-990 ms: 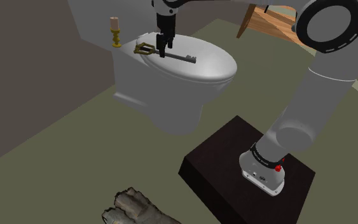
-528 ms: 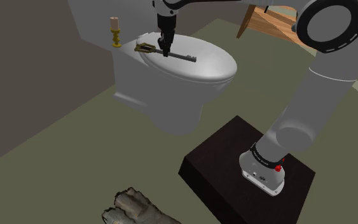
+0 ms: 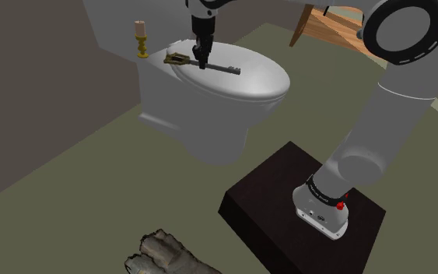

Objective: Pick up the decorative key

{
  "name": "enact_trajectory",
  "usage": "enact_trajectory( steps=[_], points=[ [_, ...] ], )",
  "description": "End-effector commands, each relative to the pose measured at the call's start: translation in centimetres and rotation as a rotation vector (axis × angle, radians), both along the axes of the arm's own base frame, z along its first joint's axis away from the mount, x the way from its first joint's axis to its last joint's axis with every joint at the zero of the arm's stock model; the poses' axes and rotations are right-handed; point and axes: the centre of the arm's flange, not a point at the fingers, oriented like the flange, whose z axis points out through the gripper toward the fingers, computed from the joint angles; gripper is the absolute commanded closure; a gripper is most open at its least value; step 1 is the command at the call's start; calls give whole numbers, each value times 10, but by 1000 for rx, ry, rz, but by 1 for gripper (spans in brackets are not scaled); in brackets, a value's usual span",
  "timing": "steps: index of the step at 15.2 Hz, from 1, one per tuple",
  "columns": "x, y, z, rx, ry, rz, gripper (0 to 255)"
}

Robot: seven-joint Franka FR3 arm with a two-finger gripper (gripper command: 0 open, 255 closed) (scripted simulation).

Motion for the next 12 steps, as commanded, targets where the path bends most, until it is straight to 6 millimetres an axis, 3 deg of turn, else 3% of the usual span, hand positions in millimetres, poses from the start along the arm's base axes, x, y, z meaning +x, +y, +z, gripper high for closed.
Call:
enact_trajectory(
  steps=[1, 12],
  points=[
    [0, 0, 10, 0, 1, 0, 255],
    [0, 0, 68, 0, 1, 0, 255]
  ],
)
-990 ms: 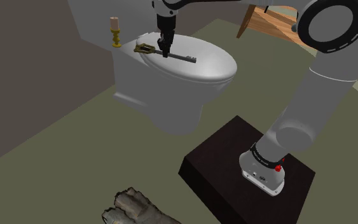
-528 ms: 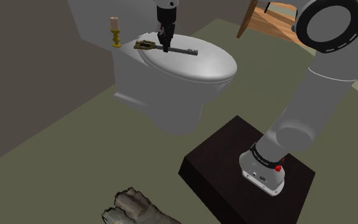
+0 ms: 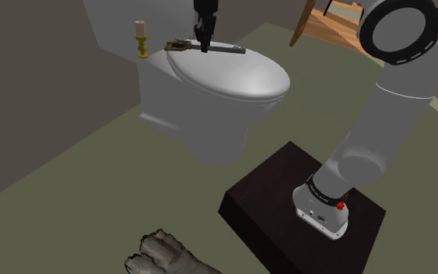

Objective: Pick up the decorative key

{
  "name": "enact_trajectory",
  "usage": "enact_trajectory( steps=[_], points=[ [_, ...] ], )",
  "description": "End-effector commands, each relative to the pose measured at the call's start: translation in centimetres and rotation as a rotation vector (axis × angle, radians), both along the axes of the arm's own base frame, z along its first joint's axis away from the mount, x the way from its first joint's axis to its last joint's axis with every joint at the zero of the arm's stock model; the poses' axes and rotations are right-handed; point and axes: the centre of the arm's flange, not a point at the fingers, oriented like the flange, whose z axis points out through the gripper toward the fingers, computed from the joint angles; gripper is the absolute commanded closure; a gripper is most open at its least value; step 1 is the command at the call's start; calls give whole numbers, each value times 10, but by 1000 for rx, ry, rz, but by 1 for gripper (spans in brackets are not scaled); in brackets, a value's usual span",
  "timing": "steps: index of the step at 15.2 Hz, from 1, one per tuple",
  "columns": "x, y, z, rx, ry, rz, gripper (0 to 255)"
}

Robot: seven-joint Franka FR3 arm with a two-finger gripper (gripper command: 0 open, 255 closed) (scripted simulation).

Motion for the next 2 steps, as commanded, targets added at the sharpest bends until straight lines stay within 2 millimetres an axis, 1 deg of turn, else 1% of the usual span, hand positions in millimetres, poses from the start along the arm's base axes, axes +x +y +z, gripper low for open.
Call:
enact_trajectory(
  steps=[1, 2],
  points=[
    [0, 1, 6, 0, 0, 0, 255],
    [0, 1, 6, 0, 0, 0, 255]
  ],
)
